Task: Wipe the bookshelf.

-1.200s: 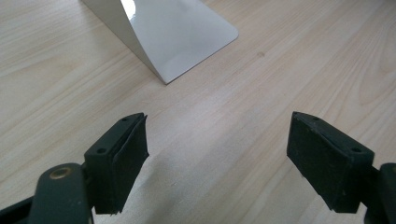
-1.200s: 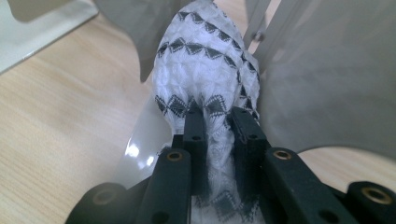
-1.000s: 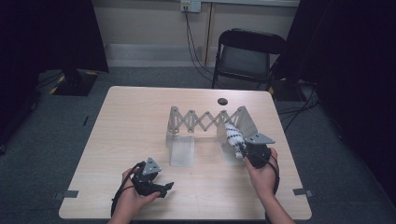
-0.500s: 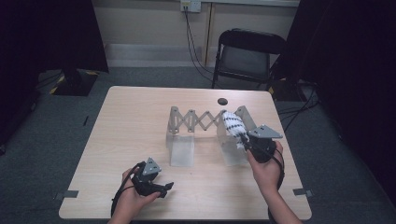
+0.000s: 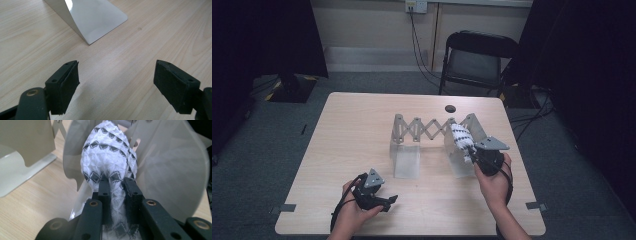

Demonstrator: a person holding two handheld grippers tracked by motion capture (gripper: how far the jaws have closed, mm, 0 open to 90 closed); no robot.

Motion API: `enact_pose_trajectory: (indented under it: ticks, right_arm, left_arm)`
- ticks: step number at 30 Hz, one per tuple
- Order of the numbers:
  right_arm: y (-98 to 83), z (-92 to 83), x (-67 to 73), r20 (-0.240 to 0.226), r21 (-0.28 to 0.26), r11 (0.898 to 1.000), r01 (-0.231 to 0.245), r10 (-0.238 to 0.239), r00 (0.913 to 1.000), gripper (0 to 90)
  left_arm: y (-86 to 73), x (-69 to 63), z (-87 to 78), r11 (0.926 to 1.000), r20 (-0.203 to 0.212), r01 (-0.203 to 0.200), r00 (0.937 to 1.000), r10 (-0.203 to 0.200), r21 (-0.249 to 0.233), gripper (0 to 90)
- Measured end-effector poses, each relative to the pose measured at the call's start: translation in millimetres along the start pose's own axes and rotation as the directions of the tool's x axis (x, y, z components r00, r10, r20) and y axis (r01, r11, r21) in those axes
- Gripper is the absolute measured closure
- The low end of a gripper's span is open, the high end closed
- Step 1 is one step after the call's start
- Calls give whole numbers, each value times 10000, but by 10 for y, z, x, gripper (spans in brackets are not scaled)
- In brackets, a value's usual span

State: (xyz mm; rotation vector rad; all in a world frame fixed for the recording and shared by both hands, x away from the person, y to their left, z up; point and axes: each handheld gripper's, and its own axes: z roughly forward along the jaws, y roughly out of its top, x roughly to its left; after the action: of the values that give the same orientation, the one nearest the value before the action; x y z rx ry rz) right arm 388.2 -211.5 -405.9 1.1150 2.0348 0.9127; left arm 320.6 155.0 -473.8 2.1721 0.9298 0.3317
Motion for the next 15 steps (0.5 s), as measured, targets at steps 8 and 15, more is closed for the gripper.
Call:
enact_pose_trajectory:
  ticks: [8,15]
  right_arm:
    - [-269,88,3,-69,476,9988,-108,111,9999,776]
    - [-417,81,-10,-179,525,9983,-265,275,9995,776]
  left_arm:
    - [3,-10,2,10000,16,16,10000,-16,-29,203]
    - [3,-11,9,10000,1,-46,10000,46,8,203]
